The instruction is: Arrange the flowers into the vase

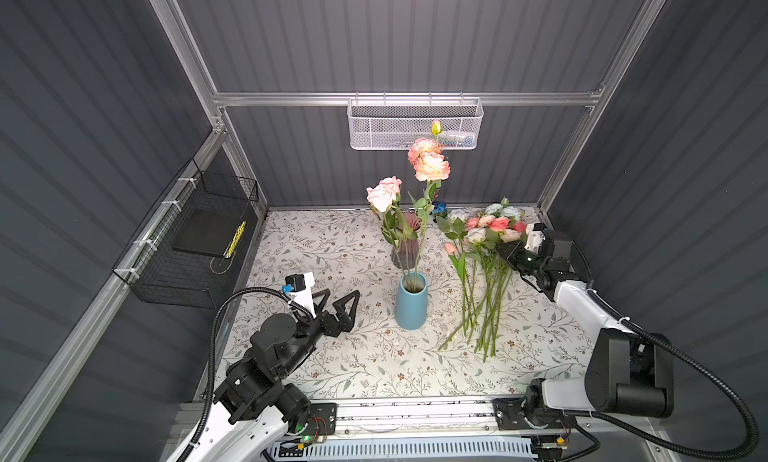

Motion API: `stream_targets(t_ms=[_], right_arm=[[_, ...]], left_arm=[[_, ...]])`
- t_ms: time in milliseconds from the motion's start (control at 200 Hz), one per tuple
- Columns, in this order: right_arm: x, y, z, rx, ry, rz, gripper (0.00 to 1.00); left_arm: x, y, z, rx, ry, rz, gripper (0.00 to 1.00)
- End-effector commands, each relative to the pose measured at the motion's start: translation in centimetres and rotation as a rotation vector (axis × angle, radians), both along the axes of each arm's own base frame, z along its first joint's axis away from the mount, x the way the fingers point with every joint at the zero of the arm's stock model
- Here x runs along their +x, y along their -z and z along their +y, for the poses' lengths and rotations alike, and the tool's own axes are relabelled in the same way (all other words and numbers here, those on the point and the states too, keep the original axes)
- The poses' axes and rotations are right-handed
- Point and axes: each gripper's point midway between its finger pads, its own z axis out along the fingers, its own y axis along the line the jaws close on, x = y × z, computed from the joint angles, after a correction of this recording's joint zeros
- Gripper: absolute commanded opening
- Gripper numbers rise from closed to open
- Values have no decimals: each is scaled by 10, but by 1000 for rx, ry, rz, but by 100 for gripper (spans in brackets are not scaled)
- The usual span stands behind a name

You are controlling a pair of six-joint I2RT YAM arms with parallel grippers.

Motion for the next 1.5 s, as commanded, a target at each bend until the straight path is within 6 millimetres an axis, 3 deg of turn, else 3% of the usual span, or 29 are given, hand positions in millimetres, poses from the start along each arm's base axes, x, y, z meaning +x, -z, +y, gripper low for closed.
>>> stream_targets(t_ms=[0,80,205,405,765,975,1386,1491], right_arm=[[-3,-1,-1,-102,14,30,34],[-5,8,-9,-236,55,101,50],[-9,32,-11,-300,61,216,54],[-28,70,-25,-333,136,332,49],[-37,107,-35,-361,187,450,34],[-40,118,-46,-410,220,489,33],[-24,116,-64,-445,289,482,30],[-18,119,-64,-441,284,497,22]], left_arm=[[1,6,0,13,-6,0,100],[1,8,0,14,-7,4,100],[1,9,2,17,-13,0,100],[0,10,5,19,-21,-4,100],[-1,12,8,31,-30,-5,100],[-2,12,11,28,-35,-10,100],[-3,13,11,30,-36,-10,100],[-2,13,11,32,-37,-10,100]])
